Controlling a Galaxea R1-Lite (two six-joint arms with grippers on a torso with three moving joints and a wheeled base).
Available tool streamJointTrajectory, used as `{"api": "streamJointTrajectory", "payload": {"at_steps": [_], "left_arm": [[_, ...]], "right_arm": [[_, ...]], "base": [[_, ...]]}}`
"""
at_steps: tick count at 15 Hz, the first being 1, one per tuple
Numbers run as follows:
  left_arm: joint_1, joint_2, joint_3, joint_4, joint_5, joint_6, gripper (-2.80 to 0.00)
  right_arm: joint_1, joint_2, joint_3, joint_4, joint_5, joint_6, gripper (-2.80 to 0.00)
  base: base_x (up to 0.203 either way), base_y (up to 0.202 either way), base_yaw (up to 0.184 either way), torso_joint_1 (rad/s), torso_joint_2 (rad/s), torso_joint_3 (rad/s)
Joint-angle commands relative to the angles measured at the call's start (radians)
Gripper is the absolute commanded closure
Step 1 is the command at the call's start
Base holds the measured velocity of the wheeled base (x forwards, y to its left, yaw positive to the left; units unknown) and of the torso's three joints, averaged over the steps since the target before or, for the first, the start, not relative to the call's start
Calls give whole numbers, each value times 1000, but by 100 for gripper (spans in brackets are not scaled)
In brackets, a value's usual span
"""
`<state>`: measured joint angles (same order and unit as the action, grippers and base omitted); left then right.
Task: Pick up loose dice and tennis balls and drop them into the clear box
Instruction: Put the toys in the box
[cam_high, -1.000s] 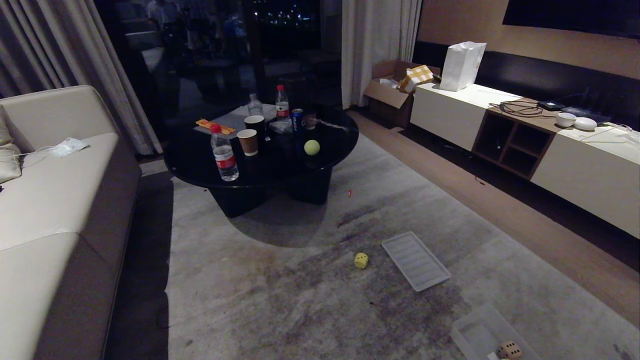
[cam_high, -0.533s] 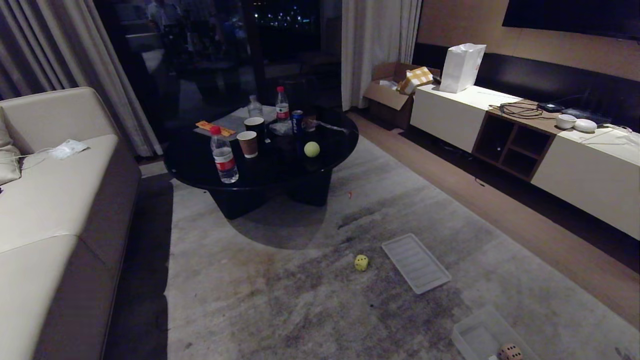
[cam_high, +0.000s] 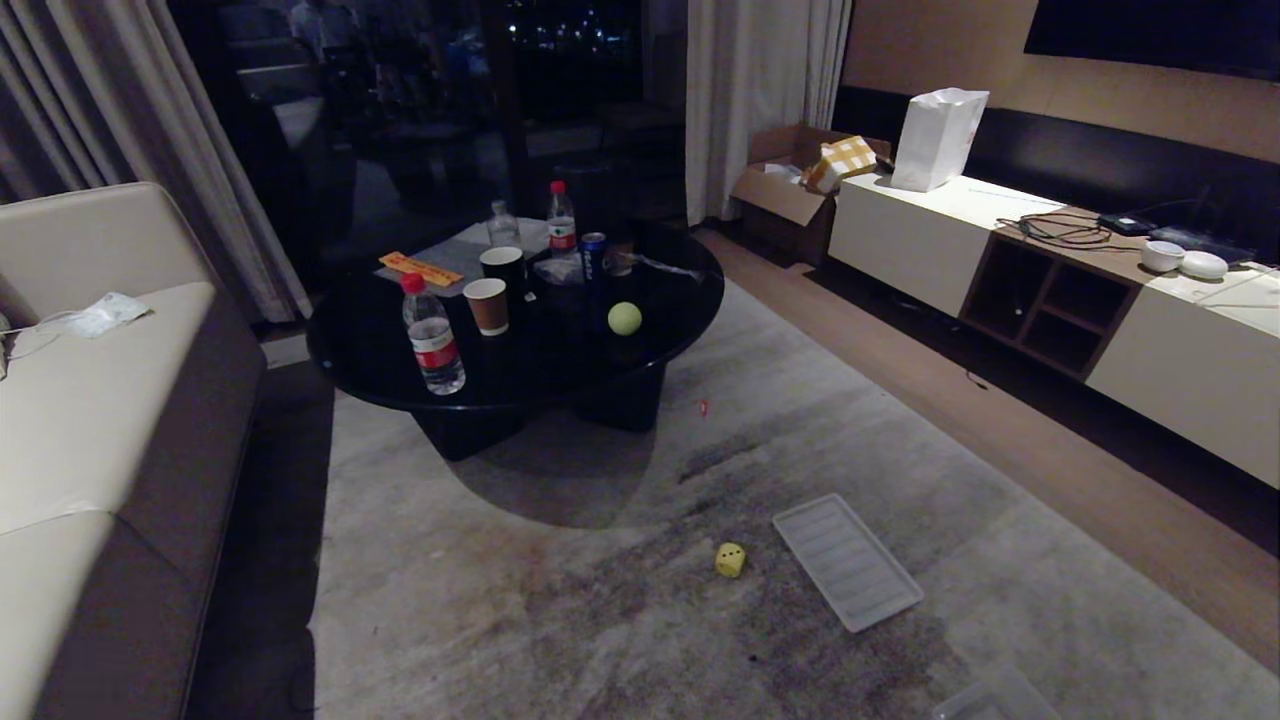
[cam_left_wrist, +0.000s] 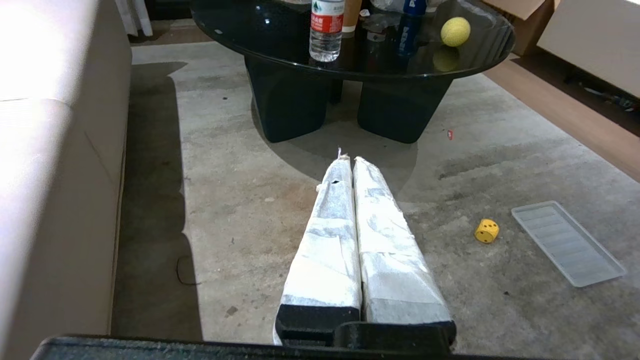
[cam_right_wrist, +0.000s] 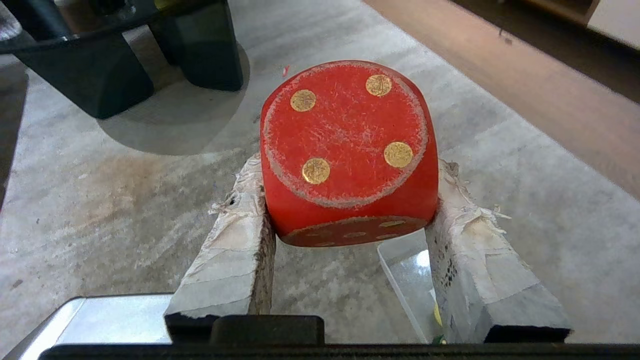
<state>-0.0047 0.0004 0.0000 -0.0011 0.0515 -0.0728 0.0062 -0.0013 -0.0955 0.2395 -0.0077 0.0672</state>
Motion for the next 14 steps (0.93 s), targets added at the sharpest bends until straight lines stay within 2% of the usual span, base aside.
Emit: {"api": "streamJointTrajectory", "payload": {"at_steps": [1,9,14], "left_arm": [[0,1,2,0,1,-1,0],[0,0,2,-2,2,-8,0],[0,1,2,-2,2,-7,0]], "right_arm": [[1,1,0,1,0,0,0],[0,1,0,1,0,0,0],[1,1,0,1,0,0,0]], "base": [[0,0,0,0,0,0],[0,0,0,0,0,0],[0,6,-142,1,2,4]]}}
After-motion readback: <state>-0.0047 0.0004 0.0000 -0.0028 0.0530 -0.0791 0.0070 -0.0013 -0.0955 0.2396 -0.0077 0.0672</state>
